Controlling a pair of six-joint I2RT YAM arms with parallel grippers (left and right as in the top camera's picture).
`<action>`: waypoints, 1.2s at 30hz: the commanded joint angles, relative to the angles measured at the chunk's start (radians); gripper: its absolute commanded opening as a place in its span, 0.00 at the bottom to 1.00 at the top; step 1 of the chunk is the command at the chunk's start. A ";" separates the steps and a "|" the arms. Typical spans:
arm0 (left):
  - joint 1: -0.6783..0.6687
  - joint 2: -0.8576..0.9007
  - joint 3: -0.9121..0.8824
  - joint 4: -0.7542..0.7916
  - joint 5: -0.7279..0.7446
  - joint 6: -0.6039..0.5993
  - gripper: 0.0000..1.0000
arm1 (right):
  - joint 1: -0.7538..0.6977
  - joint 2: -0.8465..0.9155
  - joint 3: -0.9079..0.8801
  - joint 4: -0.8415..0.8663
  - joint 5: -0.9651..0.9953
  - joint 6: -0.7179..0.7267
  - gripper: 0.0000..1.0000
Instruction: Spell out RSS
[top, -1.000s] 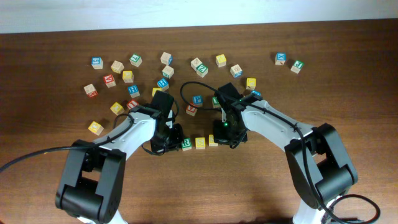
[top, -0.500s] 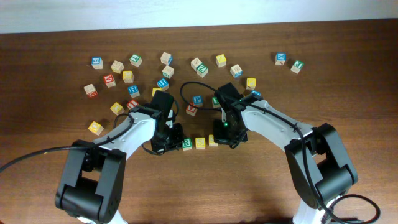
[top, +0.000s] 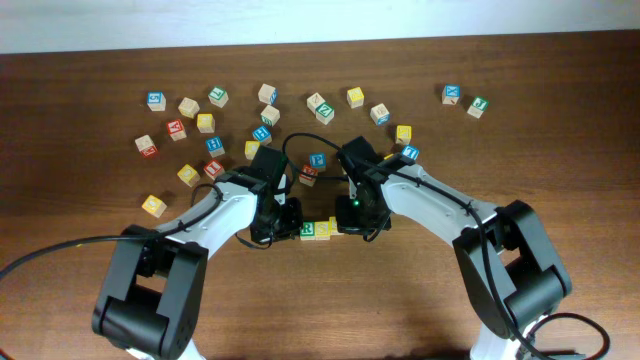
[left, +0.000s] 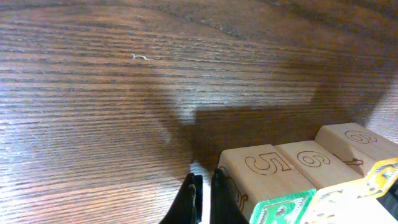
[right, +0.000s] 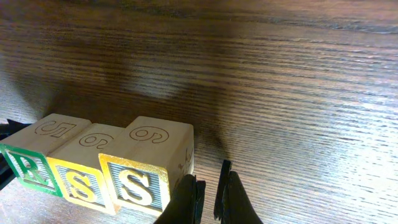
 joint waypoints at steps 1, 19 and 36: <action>-0.004 0.014 -0.006 0.004 0.019 -0.012 0.00 | 0.010 0.011 -0.004 -0.019 0.013 -0.005 0.04; 0.159 -0.148 0.003 -0.190 -0.156 -0.005 0.00 | -0.014 0.014 0.249 -0.191 0.190 -0.048 0.04; 0.214 -0.149 0.003 -0.209 -0.155 -0.035 0.00 | 0.079 0.114 0.240 -0.100 0.121 -0.043 0.04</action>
